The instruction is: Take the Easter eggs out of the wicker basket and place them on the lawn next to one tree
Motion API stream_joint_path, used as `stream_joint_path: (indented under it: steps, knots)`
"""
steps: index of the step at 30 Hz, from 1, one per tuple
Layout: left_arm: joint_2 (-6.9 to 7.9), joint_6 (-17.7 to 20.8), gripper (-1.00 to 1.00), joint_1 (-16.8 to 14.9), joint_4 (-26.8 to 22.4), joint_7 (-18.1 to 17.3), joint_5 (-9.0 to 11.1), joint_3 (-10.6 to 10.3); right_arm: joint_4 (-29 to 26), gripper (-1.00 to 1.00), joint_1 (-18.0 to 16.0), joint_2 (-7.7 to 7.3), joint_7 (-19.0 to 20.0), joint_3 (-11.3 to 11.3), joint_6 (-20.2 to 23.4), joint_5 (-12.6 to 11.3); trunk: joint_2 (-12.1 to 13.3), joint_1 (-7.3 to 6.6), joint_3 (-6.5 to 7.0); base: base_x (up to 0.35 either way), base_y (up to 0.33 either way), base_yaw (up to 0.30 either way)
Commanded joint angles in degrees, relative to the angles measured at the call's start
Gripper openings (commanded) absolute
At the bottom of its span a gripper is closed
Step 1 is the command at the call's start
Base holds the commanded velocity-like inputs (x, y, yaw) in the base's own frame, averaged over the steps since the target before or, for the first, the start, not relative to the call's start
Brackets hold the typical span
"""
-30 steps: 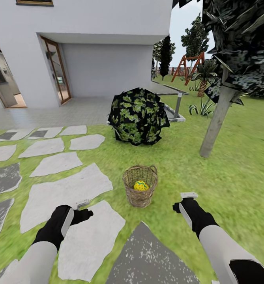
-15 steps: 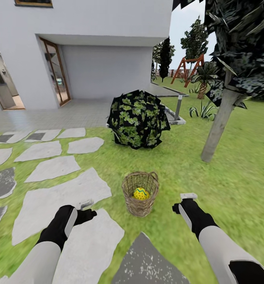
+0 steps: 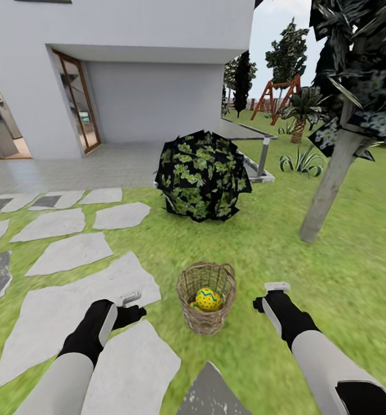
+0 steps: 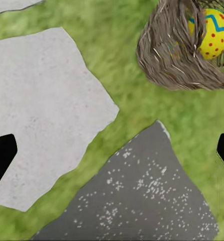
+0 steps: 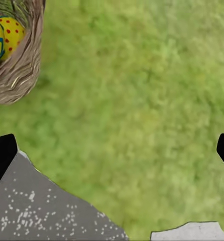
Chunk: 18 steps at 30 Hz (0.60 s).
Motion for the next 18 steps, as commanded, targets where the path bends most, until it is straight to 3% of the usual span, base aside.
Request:
stream_joint_path:
  steps: [1, 6, 18]
  knots:
    - [-0.11, 0.31, 1.00, -0.04, -0.08, -0.01, 0.29, 0.28, -0.09, 1.00, -0.02, -0.03, -0.08, 0.08, 0.35, 0.13, -0.03, 0.03, -0.06, 0.338, -0.043, 0.000]
    - [-0.26, 0.31, 1.00, -0.04, -0.08, -0.01, 0.29, 0.28, -0.09, 1.00, -0.02, -0.05, -0.28, 0.10, 0.34, 0.19, -0.03, 0.03, -0.06, 0.328, -0.135, 0.141]
    - [-0.24, 0.31, 1.00, -0.04, -0.08, 0.06, 0.30, 0.28, -0.10, 1.00, -0.02, -0.14, -0.28, 0.10, 0.34, 0.20, -0.03, 0.03, -0.06, 0.285, -0.237, 0.285]
